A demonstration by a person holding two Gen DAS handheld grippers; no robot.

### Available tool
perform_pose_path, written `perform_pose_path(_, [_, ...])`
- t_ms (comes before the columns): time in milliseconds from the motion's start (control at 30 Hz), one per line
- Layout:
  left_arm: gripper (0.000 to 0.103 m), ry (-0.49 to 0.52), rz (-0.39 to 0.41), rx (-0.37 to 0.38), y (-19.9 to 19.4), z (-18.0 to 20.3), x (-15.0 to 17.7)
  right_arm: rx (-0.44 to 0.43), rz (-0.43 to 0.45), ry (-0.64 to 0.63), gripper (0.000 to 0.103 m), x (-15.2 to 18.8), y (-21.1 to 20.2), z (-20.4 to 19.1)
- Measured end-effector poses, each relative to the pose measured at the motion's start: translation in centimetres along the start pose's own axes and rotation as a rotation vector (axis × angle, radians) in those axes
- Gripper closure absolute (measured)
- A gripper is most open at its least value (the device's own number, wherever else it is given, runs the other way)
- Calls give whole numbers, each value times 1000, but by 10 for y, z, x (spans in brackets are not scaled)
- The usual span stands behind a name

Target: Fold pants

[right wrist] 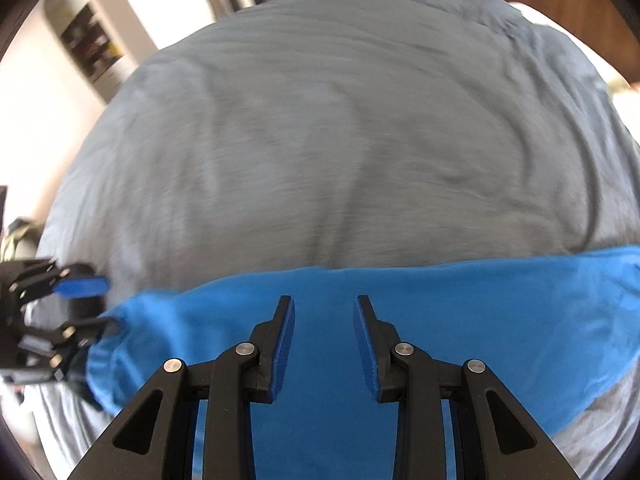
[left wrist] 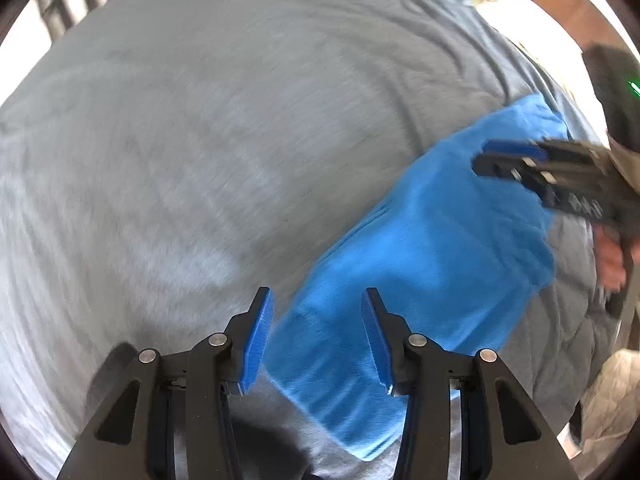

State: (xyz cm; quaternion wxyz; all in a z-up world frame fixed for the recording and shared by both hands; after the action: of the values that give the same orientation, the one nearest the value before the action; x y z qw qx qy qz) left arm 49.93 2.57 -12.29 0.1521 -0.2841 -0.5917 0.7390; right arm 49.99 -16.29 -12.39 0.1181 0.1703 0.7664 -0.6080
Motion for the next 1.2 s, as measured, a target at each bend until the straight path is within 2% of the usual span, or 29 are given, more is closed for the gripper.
perform_pose_path(167, [58,-115,-51,64,24,-24,14,-42,-33,-64,71,6,10,-35])
perform_pose_path(200, [62,-133,-49,87,26,-25,18,-45,-36,-73,71,7,12,-40])
perform_pose_path(267, [75,-152,-28,115,25,-26,23,-48,-40,-78,71,8,15,-47])
perform_pose_path(300, [79,-152,-7,109,21,-26,26,-51,-45,-75,71,8,17,-49])
perform_pose_path(433, [81,-152,24,55,8,-22,37,-75,-60,-49,71,10,22,-51])
perform_pose_path(633, [81,-214,20,63,12,-32,46,-116,-63,-47,71,6,34,-64])
perform_pose_path(733, [80,-216,18,46,15,-31,44,-103,-84,-56,71,5,49,-66])
perform_pose_path(867, [75,-206,22,21,13,-26,40,-99,-104,-56,71,2,60,-65])
perform_pose_path(967, [64,-187,71,-16,-11,-19,40,-107,-93,-50,71,3,52,-63])
perform_pose_path(1000, [59,-166,96,-42,-22,-13,39,-105,-78,-48,71,3,45,-62])
perform_pose_path(1067, [53,-121,133,-119,-43,-2,40,-115,-47,-43,58,5,27,-59])
perform_pose_path(1100, [49,-96,149,-156,-55,5,42,-122,-26,-40,56,7,14,-58])
perform_pose_path(1200, [44,-101,197,-178,-85,26,55,-138,38,-58,56,16,-22,-56])
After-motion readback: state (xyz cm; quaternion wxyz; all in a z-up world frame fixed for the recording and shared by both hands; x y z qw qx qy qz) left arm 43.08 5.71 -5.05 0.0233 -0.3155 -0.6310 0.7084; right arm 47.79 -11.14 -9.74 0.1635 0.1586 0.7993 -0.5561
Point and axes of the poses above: each gripper's, at about its wrist camera, not at the fingertips, and y roughly the way its jaws point, z to its right, x to its underside, the point moved 2 cm from there along y, roughly the way its jaws point, and after that the axes turned 4 degrees about y, right-handed, at the moved point
